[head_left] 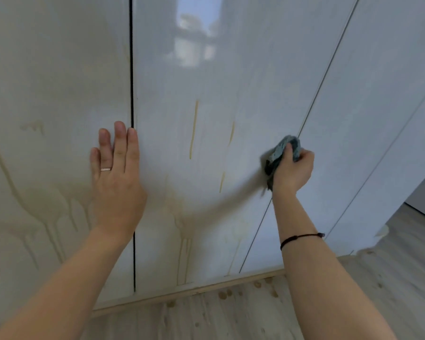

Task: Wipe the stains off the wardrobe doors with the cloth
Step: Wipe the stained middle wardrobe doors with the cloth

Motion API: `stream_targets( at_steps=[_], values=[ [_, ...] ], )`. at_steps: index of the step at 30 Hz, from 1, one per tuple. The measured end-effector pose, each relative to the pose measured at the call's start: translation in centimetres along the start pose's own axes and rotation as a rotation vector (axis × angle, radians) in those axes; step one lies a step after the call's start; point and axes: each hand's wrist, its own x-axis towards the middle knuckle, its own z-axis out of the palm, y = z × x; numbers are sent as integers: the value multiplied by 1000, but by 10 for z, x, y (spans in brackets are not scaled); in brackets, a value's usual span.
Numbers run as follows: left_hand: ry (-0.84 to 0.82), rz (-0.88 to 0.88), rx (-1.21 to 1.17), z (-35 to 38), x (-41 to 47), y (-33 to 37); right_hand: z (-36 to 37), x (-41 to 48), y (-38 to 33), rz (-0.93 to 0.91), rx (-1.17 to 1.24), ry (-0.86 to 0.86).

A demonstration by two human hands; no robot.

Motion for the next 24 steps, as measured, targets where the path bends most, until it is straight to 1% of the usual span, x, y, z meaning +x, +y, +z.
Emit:
stream_targets(
  at_steps=[2, 4, 5, 6, 7, 8, 11, 13, 14, 16, 18, 19, 20, 21, 22, 24],
  values=[
    [-19, 20, 9, 0, -3, -1, -6, -25, 45, 64, -74, 7],
    [-26, 10, 26, -1, -5, -1, -15, -43, 74, 121, -134, -56],
    [-37, 2, 33, -1, -7, 1, -19, -44, 75, 144, -136, -60],
    [-39, 1, 44, -2, -5, 2, -16, -40, 60, 148, -106, -46],
    [-47, 3, 53, -2, -5, 3, -12, -33, 43, 140, -51, -30],
    [-46, -1, 61, -3, -2, 3, -4, -25, 16, 89, 15, -29],
    [-62, -11, 60, -2, 0, 4, 19, -34, -58, -166, 142, -98],
    [-62, -17, 61, -3, 2, 4, 39, -71, -73, -308, 87, -173],
    [-65, -16, 62, -1, 0, 3, 45, -95, -65, -390, 27, -232],
    [-59, -14, 67, -1, 0, 3, 50, -137, -35, -666, -128, -392],
    [-68, -19, 66, -2, -2, 3, 49, -152, -5, -953, -271, -485],
    [-77, -25, 65, -2, -4, 4, 48, -145, 2, -1026, -299, -490],
    [-78, -27, 62, -4, -2, 4, 48, -133, -2, -1037, -300, -462],
    [-88, -29, 59, -4, -3, 6, 44, -120, -9, -967, -304, -392],
    [-92, -28, 57, -5, 0, 6, 42, -105, -21, -814, -277, -298],
    [-110, -29, 54, -6, 0, 7, 35, -72, -42, -412, -104, -82]
  ],
)
